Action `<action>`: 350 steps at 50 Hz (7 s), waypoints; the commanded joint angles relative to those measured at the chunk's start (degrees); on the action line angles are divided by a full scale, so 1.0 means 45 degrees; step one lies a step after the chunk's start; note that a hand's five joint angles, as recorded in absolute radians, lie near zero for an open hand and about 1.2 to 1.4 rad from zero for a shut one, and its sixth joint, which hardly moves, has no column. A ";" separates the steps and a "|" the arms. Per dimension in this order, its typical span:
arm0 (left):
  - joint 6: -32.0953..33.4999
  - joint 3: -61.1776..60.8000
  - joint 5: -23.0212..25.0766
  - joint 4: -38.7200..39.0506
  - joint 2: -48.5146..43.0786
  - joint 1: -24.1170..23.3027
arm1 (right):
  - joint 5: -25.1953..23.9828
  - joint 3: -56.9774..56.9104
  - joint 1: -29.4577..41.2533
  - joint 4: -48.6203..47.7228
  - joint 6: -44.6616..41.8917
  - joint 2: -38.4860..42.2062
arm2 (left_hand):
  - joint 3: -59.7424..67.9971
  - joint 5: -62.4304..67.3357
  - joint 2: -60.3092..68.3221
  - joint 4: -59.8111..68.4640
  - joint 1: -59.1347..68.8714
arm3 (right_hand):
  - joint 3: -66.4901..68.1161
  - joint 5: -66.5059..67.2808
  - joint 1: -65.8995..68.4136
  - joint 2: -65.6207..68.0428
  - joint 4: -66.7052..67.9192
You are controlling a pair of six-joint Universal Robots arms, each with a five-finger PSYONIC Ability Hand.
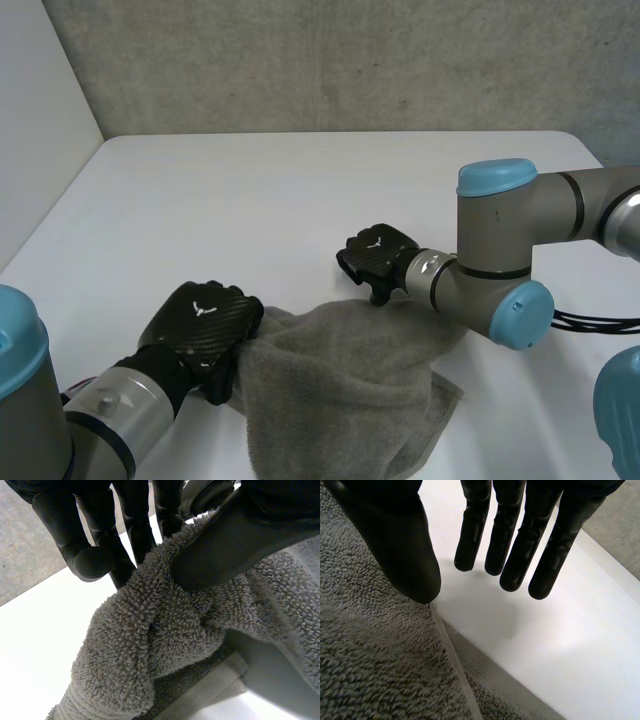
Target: Fold the towel.
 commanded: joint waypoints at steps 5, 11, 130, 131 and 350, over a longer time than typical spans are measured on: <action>0.0176 0.1886 0.0518 0.0030 -0.1625 -0.0035 | 0.0617 0.3840 -0.1030 0.0216 -0.0338 -0.3317 | -0.6656 -0.7123 -0.2429 -0.4589 -0.1206 | -0.8072 -0.7911 -0.7923 -0.8232 -0.8084; 0.0196 0.2063 0.0518 0.0030 -0.1528 0.0004 | 0.0559 0.3585 -0.1185 0.1353 -0.0886 -0.3239 | -0.6656 -0.7123 -0.2429 -0.4589 -0.1206 | -0.8072 -0.7911 -0.7923 -0.8232 -0.8084; -0.0058 0.0911 0.1202 0.2159 -0.3422 0.0297 | -0.2586 0.3858 -0.0873 -0.2691 -0.0495 -0.2927 | -0.6656 -0.7123 -0.2429 -0.4589 -0.1206 | 0.7484 0.7644 0.7632 0.7323 0.7472; 0.0270 0.0969 0.1492 0.1405 -0.3596 0.0123 | -0.2490 0.3820 -0.0854 -0.2149 -0.1269 -0.2675 | -0.6656 -0.7123 -0.2429 -0.4589 -0.1206 | 0.7484 0.7644 0.7632 0.7323 0.7472; 0.3672 0.2257 0.0303 0.3645 -0.3617 0.2875 | 0.0247 1.1238 -0.3432 -0.3238 0.0579 -0.9565 | -0.6689 -0.7155 -0.2461 -0.4622 -0.1238 | -0.2748 -0.2588 -0.2600 -0.2909 -0.2760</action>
